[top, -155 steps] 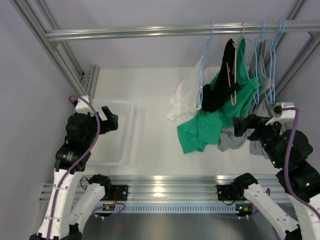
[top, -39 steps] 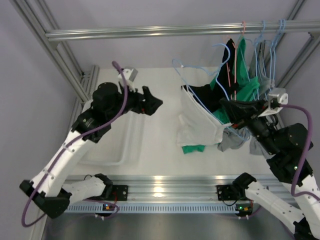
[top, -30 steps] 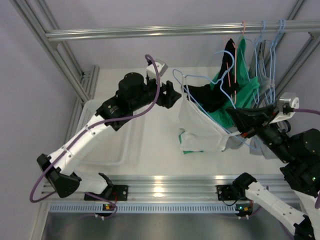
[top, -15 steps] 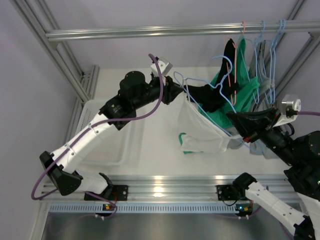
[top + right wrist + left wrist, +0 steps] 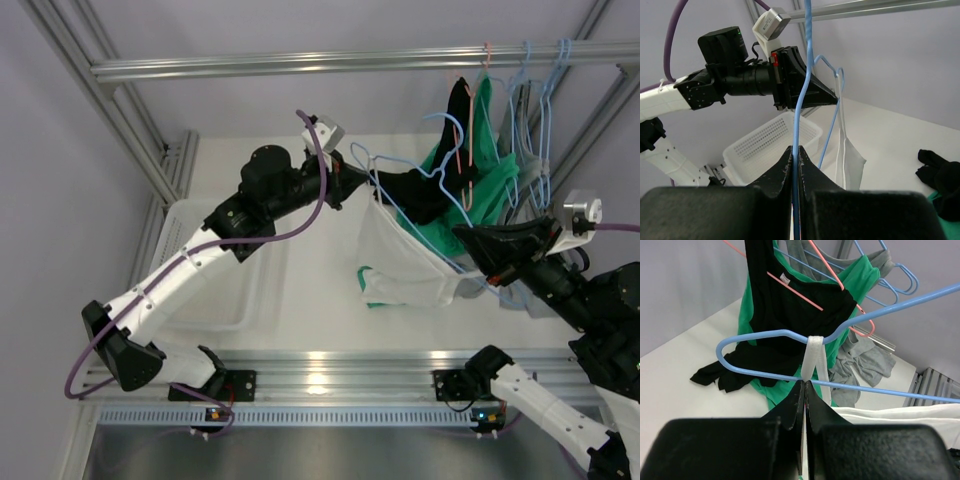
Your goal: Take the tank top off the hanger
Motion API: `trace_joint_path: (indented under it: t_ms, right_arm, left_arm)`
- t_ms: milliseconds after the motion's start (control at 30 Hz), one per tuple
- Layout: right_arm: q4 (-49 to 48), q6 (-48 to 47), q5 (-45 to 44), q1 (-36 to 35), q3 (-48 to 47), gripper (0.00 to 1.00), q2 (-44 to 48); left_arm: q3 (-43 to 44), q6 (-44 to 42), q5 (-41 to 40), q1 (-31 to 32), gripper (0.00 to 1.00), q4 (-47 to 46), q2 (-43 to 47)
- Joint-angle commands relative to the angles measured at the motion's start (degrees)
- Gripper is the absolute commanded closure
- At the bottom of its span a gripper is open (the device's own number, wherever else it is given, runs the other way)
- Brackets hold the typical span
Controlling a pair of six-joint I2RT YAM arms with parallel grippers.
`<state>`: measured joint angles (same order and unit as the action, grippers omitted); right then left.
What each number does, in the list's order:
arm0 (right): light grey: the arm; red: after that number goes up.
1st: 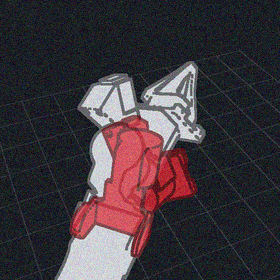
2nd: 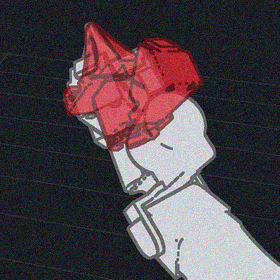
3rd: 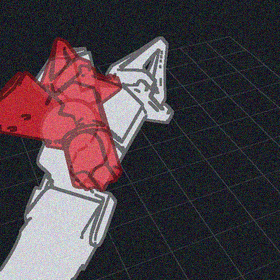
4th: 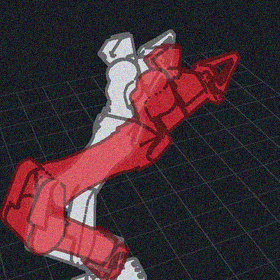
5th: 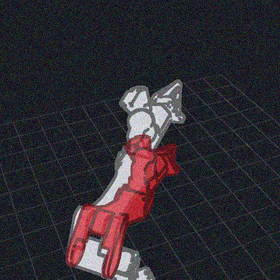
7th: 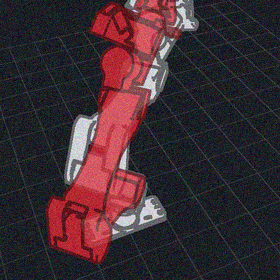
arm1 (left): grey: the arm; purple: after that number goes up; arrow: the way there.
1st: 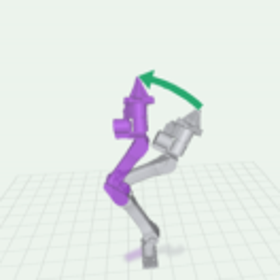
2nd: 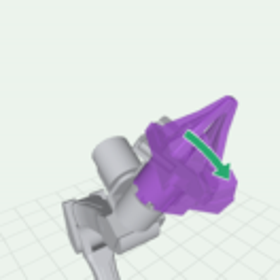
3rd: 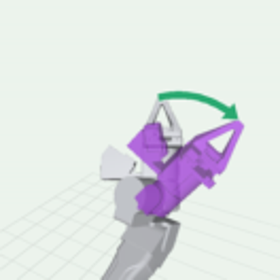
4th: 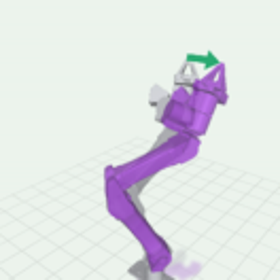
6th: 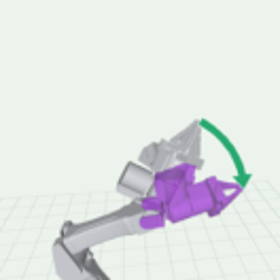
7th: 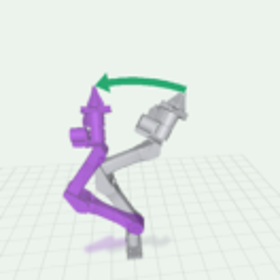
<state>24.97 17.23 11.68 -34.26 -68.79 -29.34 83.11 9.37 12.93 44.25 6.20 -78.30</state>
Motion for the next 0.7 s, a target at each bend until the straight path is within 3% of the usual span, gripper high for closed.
trace_joint_path:
  t_ms: [0, 533, 667]
  right_arm:
    - [-0.36, 0.17, 0.45, 0.51, -2.14, 1.00, -0.01]
    - [2.71, -3.17, 8.18, 0.51, 0.15, 1.00, -1.24]
    - [5.17, -4.49, 8.27, 0.51, 0.68, 1.00, -0.81]
  left_arm:
    - [-0.40, 1.70, -1.67, 0.14, 1.00, -5.58, 0.95]
    - [-5.06, 7.59, -27.76, 0.14, 1.00, -10.50, 6.85]
    - [-5.24, 8.48, -31.11, 0.14, 1.00, -10.59, 7.20]
